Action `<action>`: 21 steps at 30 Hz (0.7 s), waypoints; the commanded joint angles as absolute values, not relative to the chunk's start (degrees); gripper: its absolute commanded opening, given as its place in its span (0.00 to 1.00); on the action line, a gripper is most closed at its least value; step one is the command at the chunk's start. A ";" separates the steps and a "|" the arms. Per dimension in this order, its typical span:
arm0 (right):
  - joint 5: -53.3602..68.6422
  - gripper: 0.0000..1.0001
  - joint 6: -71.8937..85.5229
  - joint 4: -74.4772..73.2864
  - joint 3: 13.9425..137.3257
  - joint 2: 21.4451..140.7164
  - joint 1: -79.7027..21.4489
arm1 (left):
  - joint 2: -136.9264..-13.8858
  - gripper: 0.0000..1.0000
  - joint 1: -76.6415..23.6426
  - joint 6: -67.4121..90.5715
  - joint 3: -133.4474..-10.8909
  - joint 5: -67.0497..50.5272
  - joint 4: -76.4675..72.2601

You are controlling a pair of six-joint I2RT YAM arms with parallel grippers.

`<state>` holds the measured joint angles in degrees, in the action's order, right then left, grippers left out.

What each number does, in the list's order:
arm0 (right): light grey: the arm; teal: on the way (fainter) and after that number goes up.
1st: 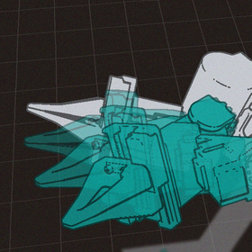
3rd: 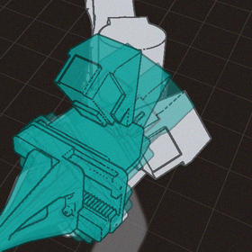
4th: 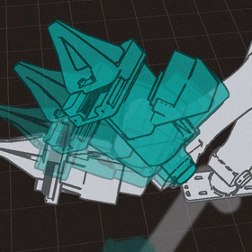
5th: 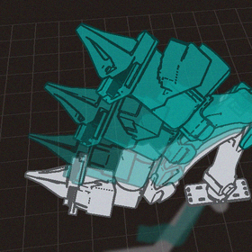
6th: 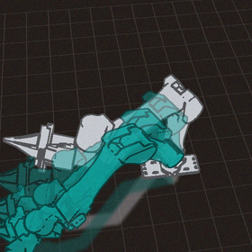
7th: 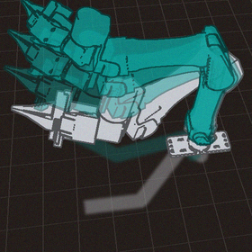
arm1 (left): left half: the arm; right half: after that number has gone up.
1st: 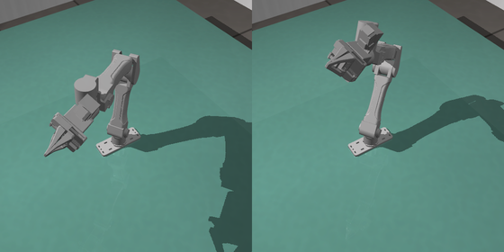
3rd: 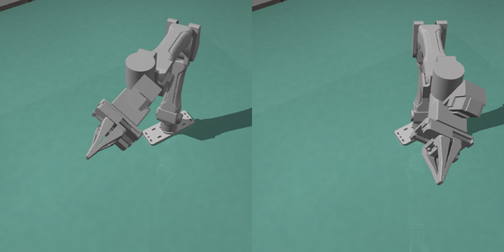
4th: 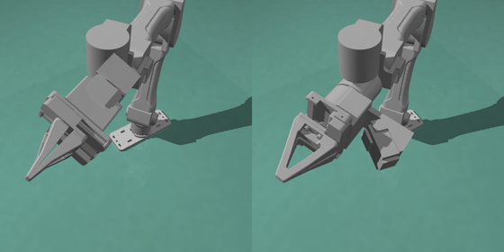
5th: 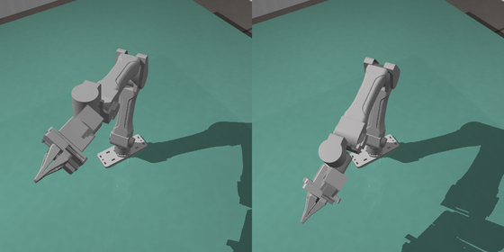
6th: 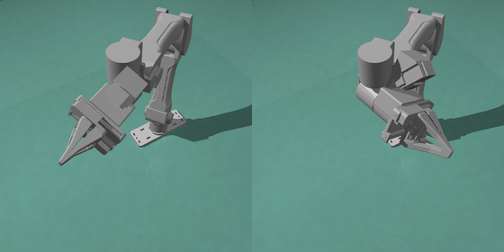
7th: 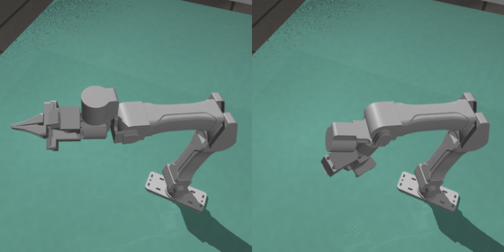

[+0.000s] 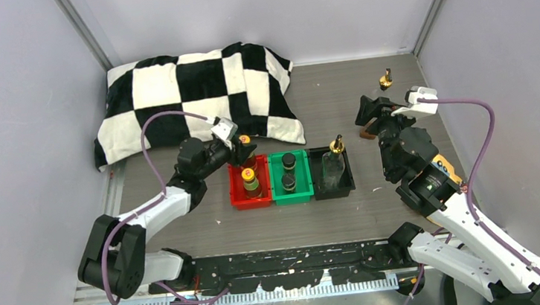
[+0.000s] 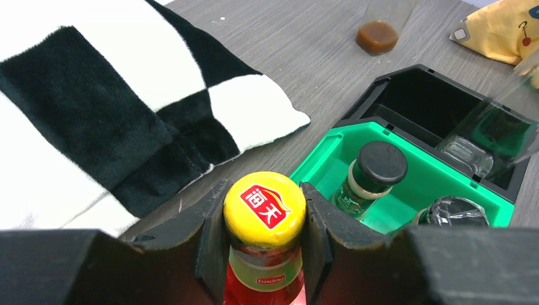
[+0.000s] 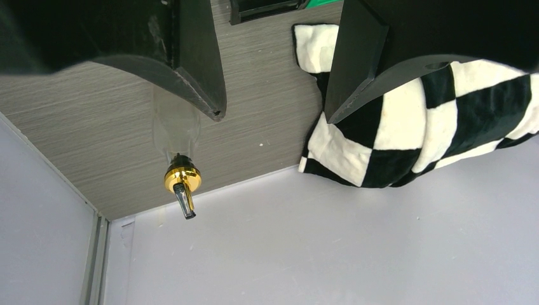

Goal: Organize the condiment bottles
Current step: Place the bottle in the storage box.

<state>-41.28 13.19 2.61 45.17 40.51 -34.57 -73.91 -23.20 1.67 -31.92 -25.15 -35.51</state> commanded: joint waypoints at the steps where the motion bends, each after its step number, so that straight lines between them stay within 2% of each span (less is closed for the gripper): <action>1: -41.57 0.64 12.92 5.97 45.30 40.55 -34.88 | -70.92 0.00 -23.20 -3.43 -31.56 -24.16 -44.56; 17: -41.48 0.64 13.01 5.91 44.79 40.50 -34.83 | -69.13 0.00 -24.14 -2.87 -27.21 -22.87 -46.37; 21: -41.63 0.64 13.00 5.54 44.74 40.34 -34.81 | -69.89 0.08 -24.34 -1.97 -27.52 -23.27 -46.42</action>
<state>-41.23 13.19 3.22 44.58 40.86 -34.57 -70.89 -24.01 -1.78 -27.14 -24.16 -39.90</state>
